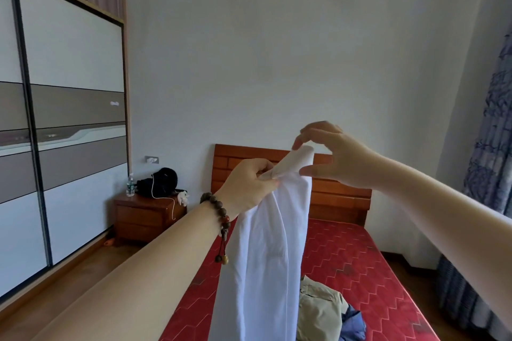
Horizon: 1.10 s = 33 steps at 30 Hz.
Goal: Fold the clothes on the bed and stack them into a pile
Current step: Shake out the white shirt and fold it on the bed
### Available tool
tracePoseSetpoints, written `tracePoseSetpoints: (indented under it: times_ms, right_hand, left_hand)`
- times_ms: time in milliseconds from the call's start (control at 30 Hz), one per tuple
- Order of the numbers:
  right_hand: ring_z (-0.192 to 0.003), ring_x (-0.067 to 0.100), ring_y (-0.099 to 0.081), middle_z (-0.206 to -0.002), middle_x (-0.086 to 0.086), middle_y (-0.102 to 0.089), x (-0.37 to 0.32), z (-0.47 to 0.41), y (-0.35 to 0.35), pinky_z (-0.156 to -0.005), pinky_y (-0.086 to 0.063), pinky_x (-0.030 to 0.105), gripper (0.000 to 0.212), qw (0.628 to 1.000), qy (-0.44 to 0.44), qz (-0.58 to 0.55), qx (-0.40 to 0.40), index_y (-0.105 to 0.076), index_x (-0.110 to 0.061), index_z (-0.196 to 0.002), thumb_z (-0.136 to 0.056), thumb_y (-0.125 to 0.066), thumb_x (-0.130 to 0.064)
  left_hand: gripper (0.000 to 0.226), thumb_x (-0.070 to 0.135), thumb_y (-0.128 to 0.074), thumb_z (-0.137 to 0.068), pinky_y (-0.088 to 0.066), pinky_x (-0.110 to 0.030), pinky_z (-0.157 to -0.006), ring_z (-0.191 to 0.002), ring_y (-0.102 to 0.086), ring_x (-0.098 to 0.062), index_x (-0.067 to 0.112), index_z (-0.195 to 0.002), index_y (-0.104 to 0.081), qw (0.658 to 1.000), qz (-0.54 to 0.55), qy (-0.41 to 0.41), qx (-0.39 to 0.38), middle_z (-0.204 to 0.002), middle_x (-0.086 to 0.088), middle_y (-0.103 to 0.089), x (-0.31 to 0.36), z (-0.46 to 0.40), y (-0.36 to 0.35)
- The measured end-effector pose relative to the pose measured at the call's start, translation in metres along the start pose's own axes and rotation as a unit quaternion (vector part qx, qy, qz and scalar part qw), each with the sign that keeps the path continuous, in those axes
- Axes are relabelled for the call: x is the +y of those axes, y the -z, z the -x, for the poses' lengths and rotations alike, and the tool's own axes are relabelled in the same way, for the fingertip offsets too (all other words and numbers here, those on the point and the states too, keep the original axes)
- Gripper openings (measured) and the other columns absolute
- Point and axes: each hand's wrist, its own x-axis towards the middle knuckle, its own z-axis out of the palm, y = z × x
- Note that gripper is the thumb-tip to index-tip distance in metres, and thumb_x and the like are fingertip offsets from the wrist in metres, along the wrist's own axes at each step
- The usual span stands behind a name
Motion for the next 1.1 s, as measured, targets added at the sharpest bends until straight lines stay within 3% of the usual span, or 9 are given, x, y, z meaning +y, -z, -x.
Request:
tracePoseSetpoints:
  times_ms: [100,233,400,500,600,733,867,967,1100]
  right_hand:
    - [-0.098,-0.015,-0.045,-0.102,-0.033,-0.054,-0.007,-0.008,0.005,-0.08,-0.031,0.008,0.021,0.993,0.023,0.033,-0.11,-0.062,-0.042,-0.092,-0.079,-0.076,-0.032]
    - [-0.085,-0.009,-0.05,-0.086,-0.024,-0.059,-0.011,-0.014,0.004,-0.072,-0.038,0.018,0.017,0.986,-0.004,0.038,-0.163,-0.061,-0.038,-0.083,-0.078,-0.076,-0.033]
    - [-0.065,0.002,-0.047,-0.07,-0.011,-0.058,-0.016,-0.016,-0.002,-0.062,-0.039,0.025,0.023,0.993,-0.014,0.04,-0.111,-0.056,-0.037,-0.069,-0.076,-0.075,-0.027]
    - [-0.067,0.007,-0.05,-0.071,-0.007,-0.06,-0.017,-0.016,-0.005,-0.063,-0.043,0.029,0.021,0.996,-0.022,0.047,-0.077,-0.057,-0.036,-0.074,-0.074,-0.075,-0.025]
    - [-0.07,-0.001,-0.054,-0.072,-0.018,-0.058,-0.017,-0.017,-0.007,-0.061,-0.041,0.015,0.02,0.995,-0.03,0.064,-0.071,-0.065,-0.034,-0.09,-0.076,-0.076,-0.026]
    - [-0.079,0.013,-0.058,-0.073,-0.014,-0.059,-0.018,-0.021,-0.012,-0.065,-0.048,0.026,0.004,0.991,-0.076,0.104,-0.024,-0.071,-0.027,-0.077,-0.075,-0.073,-0.026]
    - [-0.075,0.015,-0.058,-0.073,-0.013,-0.058,-0.02,-0.023,-0.012,-0.054,-0.041,0.023,0.008,0.984,-0.128,0.117,0.031,-0.067,-0.028,-0.068,-0.075,-0.069,-0.025]
    - [-0.076,0.016,-0.061,-0.074,-0.008,-0.064,-0.025,-0.023,-0.006,-0.059,-0.048,0.026,0.008,0.985,-0.138,0.101,0.034,-0.069,-0.026,-0.067,-0.075,-0.07,-0.023]
    - [-0.078,0.016,-0.062,-0.075,-0.005,-0.066,-0.03,-0.016,0.002,-0.068,-0.053,0.032,0.006,0.989,-0.119,0.081,0.025,-0.072,-0.021,-0.072,-0.076,-0.072,-0.025]
  left_hand:
    - [0.01,0.013,-0.065,-0.087,-0.038,-0.012,-0.055,-0.055,-0.048,-0.001,0.017,-0.079,-0.069,0.999,-0.02,-0.036,-0.029,-0.061,0.012,-0.057,0.002,-0.001,-0.006]
    - [0.008,0.012,-0.067,-0.086,-0.037,-0.008,-0.053,-0.052,-0.049,0.003,0.016,-0.081,-0.072,0.997,-0.034,-0.052,-0.044,-0.056,0.021,-0.057,0.001,0.002,-0.011]
    - [0.008,0.022,-0.071,-0.087,-0.042,-0.011,-0.058,-0.058,-0.052,0.002,0.015,-0.091,-0.071,0.997,-0.02,-0.077,0.007,-0.071,0.01,-0.064,0.0,0.01,-0.01]
    - [0.015,0.019,-0.074,-0.084,-0.043,-0.011,-0.06,-0.06,-0.052,0.0,0.02,-0.087,-0.06,0.991,-0.014,-0.103,0.084,-0.072,0.011,-0.058,-0.005,0.018,-0.007]
    - [0.014,0.013,-0.071,-0.086,-0.044,-0.011,-0.061,-0.065,-0.058,-0.003,0.024,-0.081,-0.063,0.982,-0.082,-0.143,0.096,-0.072,0.014,-0.062,-0.011,0.029,-0.008]
    - [0.014,0.008,-0.064,-0.089,-0.049,-0.014,-0.068,-0.073,-0.062,-0.005,0.013,-0.093,-0.075,0.972,-0.137,-0.152,0.117,-0.085,0.003,-0.071,-0.022,0.041,-0.014]
    - [0.027,0.036,-0.061,-0.089,-0.049,-0.027,-0.059,-0.063,-0.056,-0.008,0.015,-0.074,-0.071,0.977,-0.162,-0.088,0.111,-0.069,0.007,-0.061,-0.026,0.054,-0.029]
    - [0.045,0.063,-0.059,-0.081,-0.049,-0.024,-0.072,-0.077,-0.058,-0.008,0.019,-0.084,-0.072,0.976,-0.188,-0.034,0.102,-0.086,0.007,-0.06,-0.022,0.058,-0.044]
    - [0.057,0.07,-0.053,-0.082,-0.048,-0.035,-0.085,-0.086,-0.058,-0.016,0.018,-0.096,-0.07,0.958,-0.256,0.007,0.131,-0.1,0.002,-0.057,-0.017,0.053,-0.062]
